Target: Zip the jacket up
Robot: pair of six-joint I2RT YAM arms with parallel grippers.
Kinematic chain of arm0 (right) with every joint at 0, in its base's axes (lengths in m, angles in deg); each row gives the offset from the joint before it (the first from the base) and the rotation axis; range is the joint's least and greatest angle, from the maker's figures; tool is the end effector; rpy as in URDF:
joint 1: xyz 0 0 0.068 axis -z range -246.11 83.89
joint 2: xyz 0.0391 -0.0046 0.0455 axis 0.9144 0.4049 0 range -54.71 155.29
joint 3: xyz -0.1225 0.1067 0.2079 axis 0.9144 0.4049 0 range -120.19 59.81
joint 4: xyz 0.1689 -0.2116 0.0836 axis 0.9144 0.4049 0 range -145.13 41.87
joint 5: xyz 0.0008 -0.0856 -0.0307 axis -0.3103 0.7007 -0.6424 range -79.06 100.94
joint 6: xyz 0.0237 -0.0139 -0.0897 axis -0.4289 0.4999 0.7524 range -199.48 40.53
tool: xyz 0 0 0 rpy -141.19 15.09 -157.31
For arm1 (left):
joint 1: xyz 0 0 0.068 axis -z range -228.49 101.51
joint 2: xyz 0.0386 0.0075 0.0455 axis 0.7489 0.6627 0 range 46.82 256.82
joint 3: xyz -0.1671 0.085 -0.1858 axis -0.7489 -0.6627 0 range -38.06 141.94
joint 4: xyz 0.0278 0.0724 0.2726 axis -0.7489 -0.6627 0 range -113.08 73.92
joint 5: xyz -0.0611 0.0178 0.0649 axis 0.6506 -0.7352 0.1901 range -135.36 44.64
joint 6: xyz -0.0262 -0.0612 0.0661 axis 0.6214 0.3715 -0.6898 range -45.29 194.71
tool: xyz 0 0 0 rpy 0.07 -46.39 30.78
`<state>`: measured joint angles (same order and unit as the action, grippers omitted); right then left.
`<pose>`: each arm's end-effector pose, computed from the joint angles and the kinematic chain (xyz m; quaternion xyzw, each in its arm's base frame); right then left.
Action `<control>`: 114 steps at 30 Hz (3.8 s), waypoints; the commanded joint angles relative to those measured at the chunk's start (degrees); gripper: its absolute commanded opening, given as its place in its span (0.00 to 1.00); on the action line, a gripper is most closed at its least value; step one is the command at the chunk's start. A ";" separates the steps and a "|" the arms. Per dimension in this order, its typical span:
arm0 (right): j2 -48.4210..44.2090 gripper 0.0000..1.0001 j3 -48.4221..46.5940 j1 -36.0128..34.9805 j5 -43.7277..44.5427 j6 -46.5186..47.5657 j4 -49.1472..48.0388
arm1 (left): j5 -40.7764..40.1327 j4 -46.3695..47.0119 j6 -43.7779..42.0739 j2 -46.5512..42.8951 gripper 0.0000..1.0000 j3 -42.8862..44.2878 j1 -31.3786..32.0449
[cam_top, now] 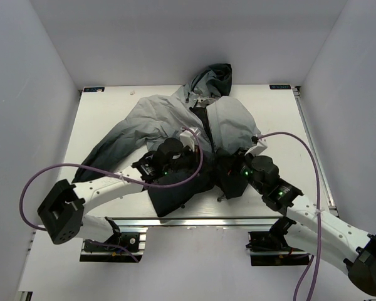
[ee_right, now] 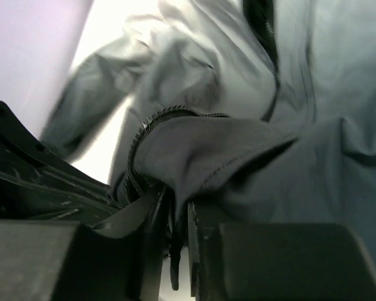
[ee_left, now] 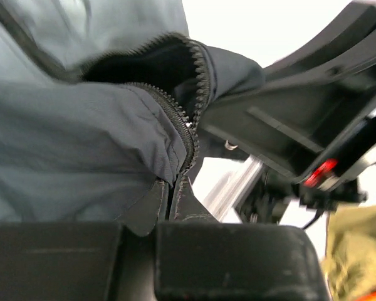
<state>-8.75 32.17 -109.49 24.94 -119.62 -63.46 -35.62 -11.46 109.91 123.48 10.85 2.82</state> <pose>0.2105 0.1706 0.2421 0.0569 0.7622 0.3553 0.5382 0.2208 -0.2988 0.2278 0.1629 0.8167 -0.4278 0.3513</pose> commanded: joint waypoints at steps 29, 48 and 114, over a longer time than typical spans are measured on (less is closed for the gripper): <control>2.82 0.88 -22.72 -12.66 1.01 25.10 42.78 | 28.39 -10.33 8.04 9.91 0.00 5.32 -7.80; 14.68 0.55 -22.90 -34.23 25.99 12.37 40.16 | 36.58 -11.04 17.00 11.75 0.00 6.47 -9.82; 18.47 0.00 -19.38 -31.77 27.56 15.62 31.54 | 35.79 -19.30 8.83 10.61 0.00 10.16 -9.82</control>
<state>9.19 12.91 -141.60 50.31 -104.12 -29.15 -2.47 -30.65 119.44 135.65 19.02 -7.15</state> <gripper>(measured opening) 0.012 0.034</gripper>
